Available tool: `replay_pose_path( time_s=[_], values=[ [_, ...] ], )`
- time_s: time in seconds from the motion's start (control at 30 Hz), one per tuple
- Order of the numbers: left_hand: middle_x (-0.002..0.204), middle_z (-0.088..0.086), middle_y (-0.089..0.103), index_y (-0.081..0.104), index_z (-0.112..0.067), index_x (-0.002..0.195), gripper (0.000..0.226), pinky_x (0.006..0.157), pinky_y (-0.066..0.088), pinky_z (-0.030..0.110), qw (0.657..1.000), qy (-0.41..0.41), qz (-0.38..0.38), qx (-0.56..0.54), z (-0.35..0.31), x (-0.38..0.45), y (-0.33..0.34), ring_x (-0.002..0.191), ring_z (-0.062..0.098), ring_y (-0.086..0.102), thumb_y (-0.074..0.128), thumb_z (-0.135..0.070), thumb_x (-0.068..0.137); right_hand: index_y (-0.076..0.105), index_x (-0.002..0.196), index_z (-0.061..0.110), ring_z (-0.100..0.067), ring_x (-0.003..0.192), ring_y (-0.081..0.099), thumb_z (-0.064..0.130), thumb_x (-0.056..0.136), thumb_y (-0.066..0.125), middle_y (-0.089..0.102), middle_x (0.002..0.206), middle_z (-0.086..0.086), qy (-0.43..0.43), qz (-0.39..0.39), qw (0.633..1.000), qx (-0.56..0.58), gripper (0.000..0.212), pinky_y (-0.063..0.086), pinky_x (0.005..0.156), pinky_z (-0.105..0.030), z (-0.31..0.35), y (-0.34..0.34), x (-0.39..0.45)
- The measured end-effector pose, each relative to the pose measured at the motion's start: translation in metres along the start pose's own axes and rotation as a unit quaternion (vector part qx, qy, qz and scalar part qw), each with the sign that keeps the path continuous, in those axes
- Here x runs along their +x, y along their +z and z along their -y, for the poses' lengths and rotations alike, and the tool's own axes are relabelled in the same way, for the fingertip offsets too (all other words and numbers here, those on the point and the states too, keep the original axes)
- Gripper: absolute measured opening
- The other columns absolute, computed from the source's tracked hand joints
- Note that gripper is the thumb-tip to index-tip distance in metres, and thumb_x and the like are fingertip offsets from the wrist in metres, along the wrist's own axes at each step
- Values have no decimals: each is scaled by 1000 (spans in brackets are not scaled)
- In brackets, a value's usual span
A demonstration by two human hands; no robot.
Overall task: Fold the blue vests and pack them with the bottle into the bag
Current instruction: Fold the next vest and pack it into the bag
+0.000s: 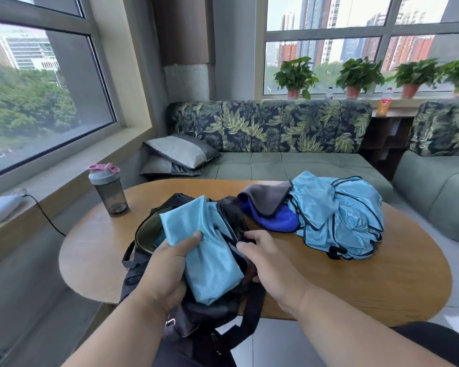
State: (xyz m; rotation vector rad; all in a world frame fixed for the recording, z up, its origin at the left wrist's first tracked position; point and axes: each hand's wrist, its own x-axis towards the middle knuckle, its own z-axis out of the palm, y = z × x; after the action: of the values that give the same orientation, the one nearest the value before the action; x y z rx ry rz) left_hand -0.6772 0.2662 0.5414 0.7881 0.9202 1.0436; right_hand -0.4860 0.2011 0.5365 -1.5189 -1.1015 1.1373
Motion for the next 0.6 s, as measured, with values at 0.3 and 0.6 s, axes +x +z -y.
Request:
replay_pose_path(
  time_s=[0.3,0.6],
  values=[
    [111,24,77,69,-3,123,31,75,62,52,989,-83,-87,86,-20,43,-52,94,43,77,73,-13,94,50,107,33,-13,77,62,80,81,59,63,83,7,-32,-104,955,-275,54,46,66,-34,16,10,50],
    [102,24,78,69,-6,120,36,91,59,66,958,-126,-81,244,-13,68,-77,93,47,77,77,-10,86,35,62,17,-24,61,38,42,92,56,36,61,-1,-59,-27,908,-414,44,28,55,-36,34,32,93]
  ],
)
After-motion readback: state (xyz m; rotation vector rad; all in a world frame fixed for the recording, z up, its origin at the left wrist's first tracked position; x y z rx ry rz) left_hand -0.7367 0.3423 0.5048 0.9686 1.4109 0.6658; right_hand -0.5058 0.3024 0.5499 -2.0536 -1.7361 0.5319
